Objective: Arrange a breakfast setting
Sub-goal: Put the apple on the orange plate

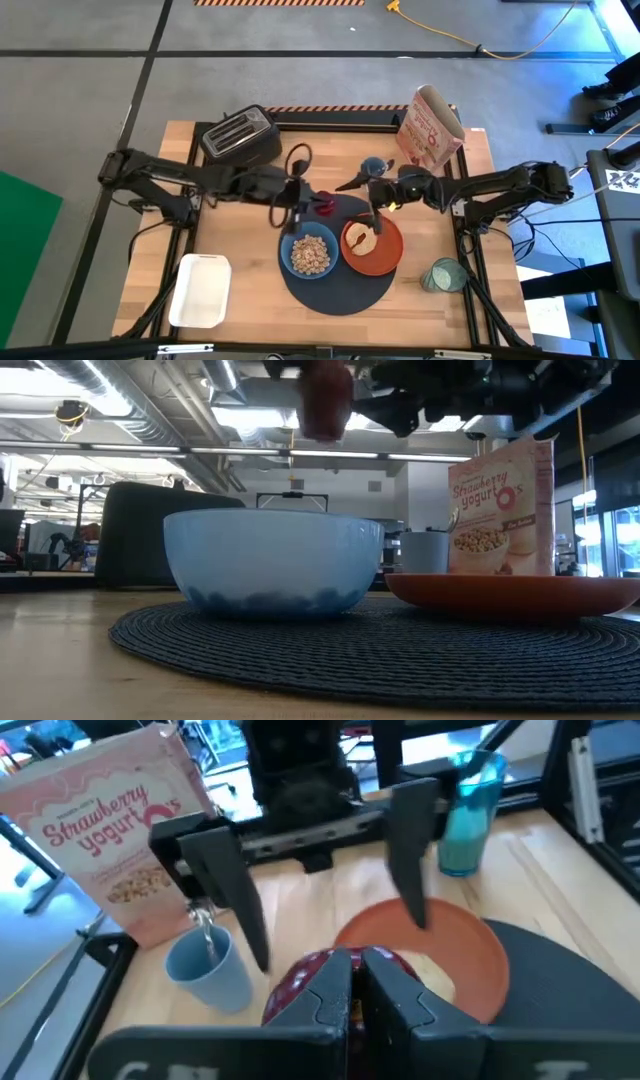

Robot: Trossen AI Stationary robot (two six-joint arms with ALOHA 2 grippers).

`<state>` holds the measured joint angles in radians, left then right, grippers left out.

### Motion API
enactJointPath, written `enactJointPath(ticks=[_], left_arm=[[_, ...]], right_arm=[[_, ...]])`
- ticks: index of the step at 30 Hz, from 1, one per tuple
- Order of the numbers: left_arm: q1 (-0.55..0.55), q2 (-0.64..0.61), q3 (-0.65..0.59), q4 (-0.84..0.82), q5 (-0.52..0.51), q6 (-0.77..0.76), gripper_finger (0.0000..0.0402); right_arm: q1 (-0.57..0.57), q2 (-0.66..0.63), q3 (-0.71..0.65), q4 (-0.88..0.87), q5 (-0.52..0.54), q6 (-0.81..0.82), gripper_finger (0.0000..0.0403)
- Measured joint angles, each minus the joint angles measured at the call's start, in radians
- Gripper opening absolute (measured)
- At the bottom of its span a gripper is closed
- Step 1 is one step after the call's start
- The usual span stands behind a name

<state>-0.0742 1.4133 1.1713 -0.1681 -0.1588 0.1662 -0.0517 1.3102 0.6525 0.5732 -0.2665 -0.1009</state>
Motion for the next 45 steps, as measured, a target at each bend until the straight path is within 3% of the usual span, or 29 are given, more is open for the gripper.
enactJointPath(ticks=[10,19,22,27,29,33,39,45], left_arm=[[0.075,0.089,0.0,0.158,0.15,0.038,0.001],[0.088,0.125,-0.001,0.203,0.17,0.038,0.001],[0.089,0.134,-0.001,0.214,0.17,0.038,0.001],[0.089,0.137,0.0,0.213,0.168,0.028,0.001],[0.089,0.137,0.0,0.211,0.163,0.023,0.0012],[0.087,0.127,-0.002,0.189,0.12,-0.005,0.004],[0.085,0.09,-0.002,0.161,0.114,-0.006,0.0095],[0.077,0.089,-0.002,0.158,0.116,0.0,0.0116]], right_arm=[[0.0,0.039,0.056,-0.105,0.02,-0.016,0.0367],[0.0,0.056,0.056,-0.091,0.075,0.039,0.0366],[0.0,0.056,0.056,-0.086,0.102,0.073,0.0349],[0.0,0.056,0.055,-0.085,0.09,0.103,0.0286],[0.0,0.056,0.046,-0.074,0.09,0.118,0.0283],[0.0,0.05,-0.023,0.005,0.09,0.151,0.0283],[0.0,0.008,-0.238,0.212,0.072,0.245,0.0283],[0.064,-0.01,-0.417,0.262,0.072,0.28,0.0285]])
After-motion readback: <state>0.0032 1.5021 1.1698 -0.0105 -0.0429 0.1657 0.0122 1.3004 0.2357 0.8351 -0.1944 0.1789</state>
